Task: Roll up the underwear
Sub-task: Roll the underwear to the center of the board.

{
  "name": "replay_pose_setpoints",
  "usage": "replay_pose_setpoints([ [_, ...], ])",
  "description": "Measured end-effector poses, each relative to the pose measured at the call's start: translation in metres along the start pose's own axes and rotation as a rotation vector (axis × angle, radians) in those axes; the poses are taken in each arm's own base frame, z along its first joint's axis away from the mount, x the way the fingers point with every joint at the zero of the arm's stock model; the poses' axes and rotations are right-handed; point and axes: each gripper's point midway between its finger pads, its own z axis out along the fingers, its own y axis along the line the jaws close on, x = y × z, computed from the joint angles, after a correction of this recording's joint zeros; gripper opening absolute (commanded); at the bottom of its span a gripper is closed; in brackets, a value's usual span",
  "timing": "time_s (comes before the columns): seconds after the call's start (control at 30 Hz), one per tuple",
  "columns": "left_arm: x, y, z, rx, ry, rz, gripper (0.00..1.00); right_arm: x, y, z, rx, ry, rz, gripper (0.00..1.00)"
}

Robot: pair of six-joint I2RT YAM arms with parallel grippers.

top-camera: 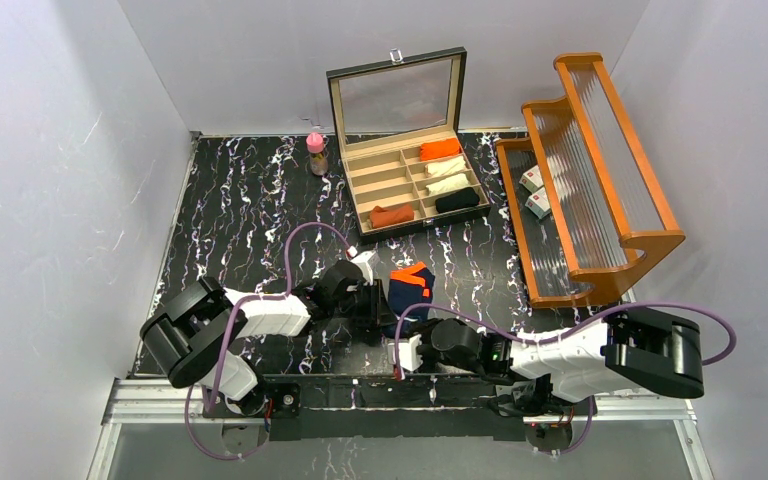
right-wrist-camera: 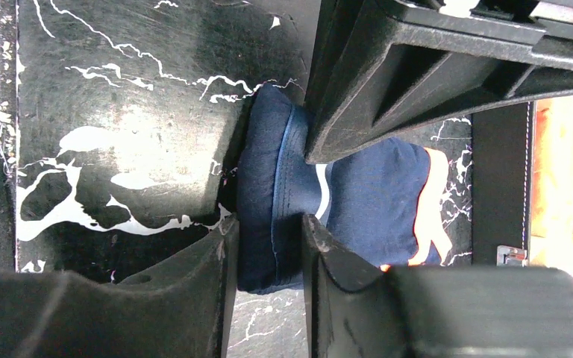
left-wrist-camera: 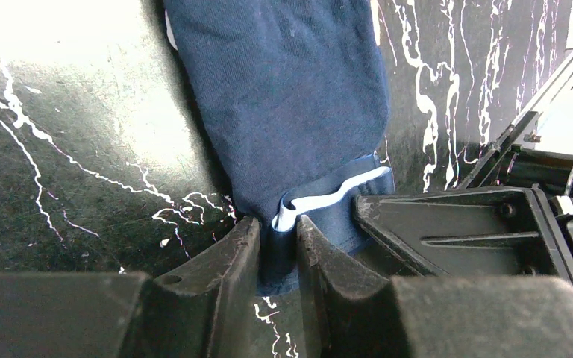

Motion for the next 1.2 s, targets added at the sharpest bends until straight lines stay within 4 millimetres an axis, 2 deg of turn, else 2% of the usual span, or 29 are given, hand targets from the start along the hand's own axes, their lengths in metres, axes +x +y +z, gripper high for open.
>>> replay_pose_setpoints([
  [0.23, 0.000, 0.001, 0.000, -0.001, 0.001, 0.007, 0.21, 0.003, 0.001, 0.003, 0.006, 0.011, 0.044, 0.12],
  [0.37, 0.000, 0.001, 0.000, -0.003, 0.001, 0.006, 0.30, 0.003, 0.000, 0.004, 0.003, 0.006, 0.088, 0.01],
  [0.43, 0.000, 0.001, -0.001, -0.004, -0.003, 0.004, 0.34, 0.003, -0.002, 0.003, -0.008, -0.001, 0.122, 0.01],
  [0.6, -0.001, 0.003, -0.008, -0.017, -0.016, -0.013, 0.51, 0.002, -0.005, 0.000, -0.036, -0.023, 0.195, 0.01],
  [0.73, -0.004, 0.009, -0.023, -0.062, -0.037, -0.037, 0.59, -0.005, -0.006, 0.002, -0.074, -0.067, 0.265, 0.01],
  [0.87, -0.003, 0.027, -0.043, -0.149, -0.064, -0.071, 0.62, -0.015, -0.003, 0.011, -0.126, -0.103, 0.300, 0.01],
  [0.9, -0.002, 0.035, -0.053, -0.190, -0.082, -0.084, 0.63, -0.021, -0.002, 0.016, -0.145, -0.123, 0.310, 0.01],
  [0.97, 0.000, 0.041, -0.061, -0.214, -0.090, -0.093, 0.63, -0.033, 0.000, 0.024, -0.177, -0.165, 0.322, 0.01],
  [1.1, 0.007, 0.056, -0.079, -0.282, -0.113, -0.119, 0.63, -0.043, 0.006, 0.026, -0.222, -0.207, 0.343, 0.01],
  [1.2, 0.010, 0.060, -0.092, -0.293, -0.143, -0.129, 0.63, -0.055, 0.009, 0.028, -0.241, -0.256, 0.358, 0.01],
])
